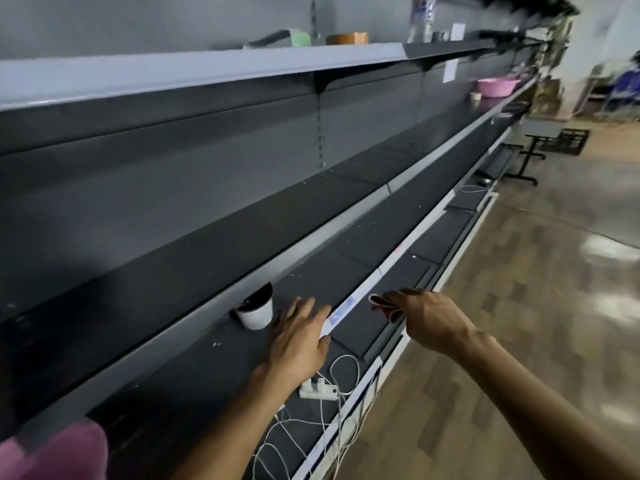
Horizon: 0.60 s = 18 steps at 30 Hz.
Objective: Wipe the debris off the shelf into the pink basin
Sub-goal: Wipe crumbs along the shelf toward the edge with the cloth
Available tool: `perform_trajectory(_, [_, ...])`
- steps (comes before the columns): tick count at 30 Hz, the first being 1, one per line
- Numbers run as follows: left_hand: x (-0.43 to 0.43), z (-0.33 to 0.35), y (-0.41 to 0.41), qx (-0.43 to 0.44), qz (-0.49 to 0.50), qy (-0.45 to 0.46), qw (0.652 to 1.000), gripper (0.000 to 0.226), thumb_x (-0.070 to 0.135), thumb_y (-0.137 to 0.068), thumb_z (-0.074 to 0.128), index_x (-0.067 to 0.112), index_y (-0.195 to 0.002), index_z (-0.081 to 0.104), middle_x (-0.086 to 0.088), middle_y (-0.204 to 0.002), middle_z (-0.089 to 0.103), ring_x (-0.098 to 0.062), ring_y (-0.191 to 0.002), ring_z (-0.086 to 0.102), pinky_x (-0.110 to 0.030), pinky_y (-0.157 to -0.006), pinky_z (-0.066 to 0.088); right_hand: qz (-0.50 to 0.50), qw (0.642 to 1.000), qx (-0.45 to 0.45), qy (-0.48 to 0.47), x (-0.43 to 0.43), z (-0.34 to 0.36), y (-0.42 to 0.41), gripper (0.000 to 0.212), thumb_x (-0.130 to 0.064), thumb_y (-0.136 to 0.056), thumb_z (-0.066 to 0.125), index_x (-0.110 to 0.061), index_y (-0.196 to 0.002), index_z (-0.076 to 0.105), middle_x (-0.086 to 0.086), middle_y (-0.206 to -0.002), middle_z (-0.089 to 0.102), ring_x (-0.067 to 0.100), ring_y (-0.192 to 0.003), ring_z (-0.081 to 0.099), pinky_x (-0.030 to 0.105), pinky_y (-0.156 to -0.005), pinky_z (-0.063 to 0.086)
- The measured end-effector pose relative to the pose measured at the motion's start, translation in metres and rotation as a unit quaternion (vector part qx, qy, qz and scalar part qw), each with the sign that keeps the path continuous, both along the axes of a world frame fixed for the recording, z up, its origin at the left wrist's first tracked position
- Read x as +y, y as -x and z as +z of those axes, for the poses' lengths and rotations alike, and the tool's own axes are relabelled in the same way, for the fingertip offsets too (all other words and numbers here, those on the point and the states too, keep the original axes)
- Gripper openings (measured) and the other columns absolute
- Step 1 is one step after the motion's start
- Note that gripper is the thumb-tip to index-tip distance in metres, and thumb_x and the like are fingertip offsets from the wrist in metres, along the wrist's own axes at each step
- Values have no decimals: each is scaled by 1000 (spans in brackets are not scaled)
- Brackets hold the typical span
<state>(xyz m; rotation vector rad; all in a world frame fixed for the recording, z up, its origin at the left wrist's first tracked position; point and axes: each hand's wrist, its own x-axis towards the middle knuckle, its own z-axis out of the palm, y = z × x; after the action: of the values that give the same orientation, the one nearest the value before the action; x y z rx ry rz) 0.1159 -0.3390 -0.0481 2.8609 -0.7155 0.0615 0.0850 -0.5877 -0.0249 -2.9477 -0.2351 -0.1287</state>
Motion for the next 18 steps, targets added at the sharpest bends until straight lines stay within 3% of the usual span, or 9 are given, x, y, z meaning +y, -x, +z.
perform_trajectory(9, [-160, -25, -6, 38, -85, -12, 996, 58, 38, -98, 47, 30, -152, 25, 2, -159, 22, -21, -148, 13, -42, -116, 20, -99, 995, -14, -14, -164, -25, 44, 55, 2, -78, 42, -32, -118, 60, -18, -106, 67, 8, -98, 66, 29, -67, 55])
perform_trajectory(14, [-224, -33, -18, 74, -126, -13, 989, 59, 37, -99, 45, 31, -152, 22, 1, -162, 18, -22, -149, 10, -45, -118, 20, -156, 987, 3, -25, -231, -40, 69, 58, -1, -76, 43, -35, -120, 58, -15, -106, 66, 12, -95, 68, 37, -67, 56])
perform_trajectory(18, [-270, -37, -30, 82, -165, -11, 983, 59, 37, -98, 46, 31, -152, 23, 1, -161, 19, -23, -149, 11, -45, -118, 20, -201, 978, 0, -50, -259, -52, 77, 62, 2, -75, 44, -38, -120, 58, -21, -104, 66, 3, -94, 66, 27, -63, 54])
